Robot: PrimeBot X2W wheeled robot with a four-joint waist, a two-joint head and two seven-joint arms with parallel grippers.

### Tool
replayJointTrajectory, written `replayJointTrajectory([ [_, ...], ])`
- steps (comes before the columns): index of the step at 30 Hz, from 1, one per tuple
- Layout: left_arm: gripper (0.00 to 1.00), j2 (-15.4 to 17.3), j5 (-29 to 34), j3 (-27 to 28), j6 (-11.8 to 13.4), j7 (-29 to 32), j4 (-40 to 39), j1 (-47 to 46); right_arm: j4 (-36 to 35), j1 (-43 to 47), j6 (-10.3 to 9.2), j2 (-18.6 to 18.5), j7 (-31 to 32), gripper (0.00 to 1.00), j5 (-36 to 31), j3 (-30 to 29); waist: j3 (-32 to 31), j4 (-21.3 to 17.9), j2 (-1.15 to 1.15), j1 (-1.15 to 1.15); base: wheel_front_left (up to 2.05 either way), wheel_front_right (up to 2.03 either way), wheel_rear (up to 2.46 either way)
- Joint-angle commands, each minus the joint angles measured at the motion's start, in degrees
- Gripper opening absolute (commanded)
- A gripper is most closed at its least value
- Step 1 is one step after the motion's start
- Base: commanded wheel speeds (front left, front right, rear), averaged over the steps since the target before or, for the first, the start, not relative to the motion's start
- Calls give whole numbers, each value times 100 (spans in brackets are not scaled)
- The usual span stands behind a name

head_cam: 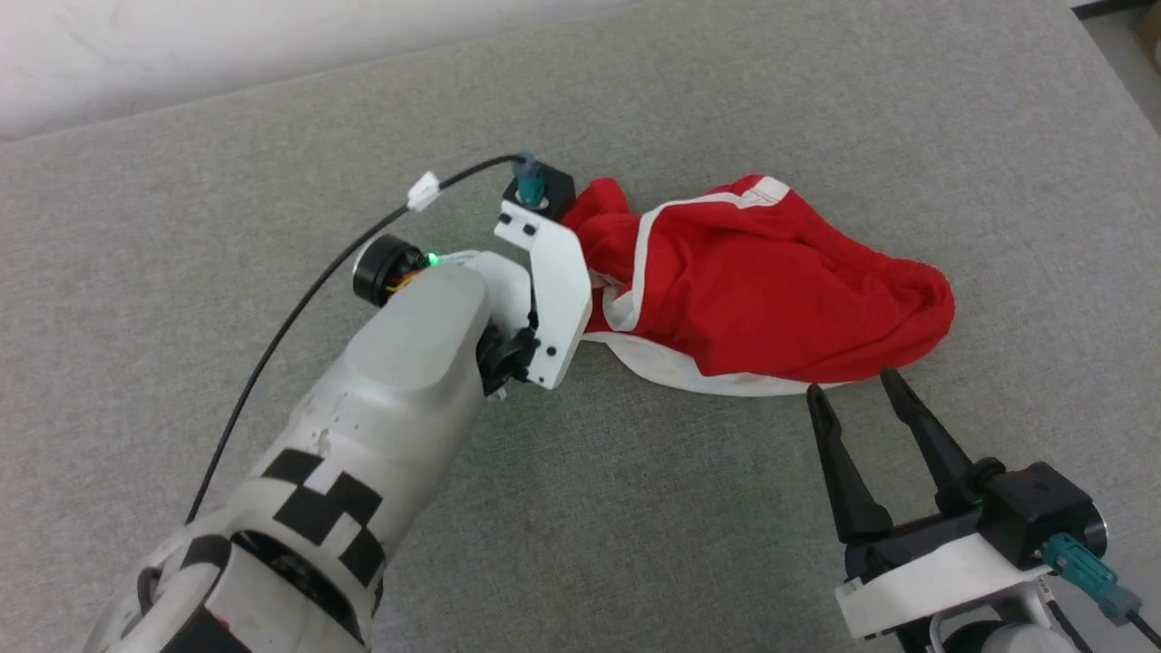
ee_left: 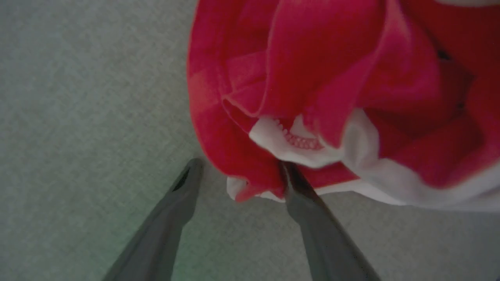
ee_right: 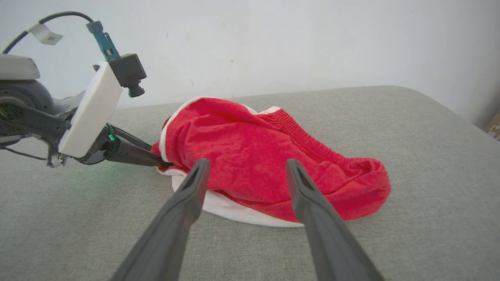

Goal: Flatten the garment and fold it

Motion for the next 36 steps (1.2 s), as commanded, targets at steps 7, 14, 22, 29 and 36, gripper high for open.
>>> replayJointTrajectory([
  [7,0,11,-330,-447,-31,921,122,405,134,-167,2,11,-77,100,40,-37,64,-34,0,0,0,0,0],
  [14,0,11,-384,-452,273,-543,-617,338,208,-38,2,11,-57,100,81,-245,-209,442,0,0,0,0,0],
  [22,0,296,-383,-280,783,-1772,-1525,846,103,164,2,11,81,100,-20,-518,-763,1068,0,0,0,0,0],
  [29,0,1408,-536,50,1592,-2024,-3354,2241,-74,452,2,12,211,100,5,-813,-1043,1450,0,0,0,0,0],
  [36,0,2609,-923,626,2961,-1929,-5642,4220,-185,598,2,12,291,100,20,-908,-1110,1621,0,0,0,0,0],
])
